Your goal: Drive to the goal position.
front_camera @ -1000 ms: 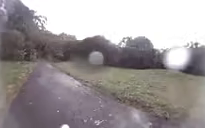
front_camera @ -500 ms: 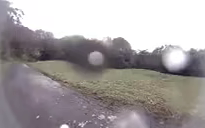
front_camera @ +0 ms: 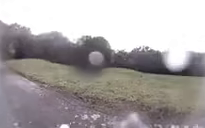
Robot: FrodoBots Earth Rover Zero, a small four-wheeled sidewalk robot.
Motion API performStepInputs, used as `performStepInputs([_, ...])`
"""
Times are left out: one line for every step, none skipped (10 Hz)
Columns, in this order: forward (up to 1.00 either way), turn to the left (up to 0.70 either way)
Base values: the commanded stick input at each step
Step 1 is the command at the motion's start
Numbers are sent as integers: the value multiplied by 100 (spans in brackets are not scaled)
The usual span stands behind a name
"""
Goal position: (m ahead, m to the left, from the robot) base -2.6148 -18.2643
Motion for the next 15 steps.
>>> performStepInputs([0,-70])
performStepInputs([0,-70])
performStepInputs([0,-70])
performStepInputs([0,-70])
performStepInputs([0,-70])
performStepInputs([0,-70])
performStepInputs([0,-70])
performStepInputs([0,-70])
performStepInputs([0,-70])
performStepInputs([0,-70])
performStepInputs([0,-70])
performStepInputs([0,-70])
performStepInputs([0,-70])
performStepInputs([0,-70])
performStepInputs([0,-70])
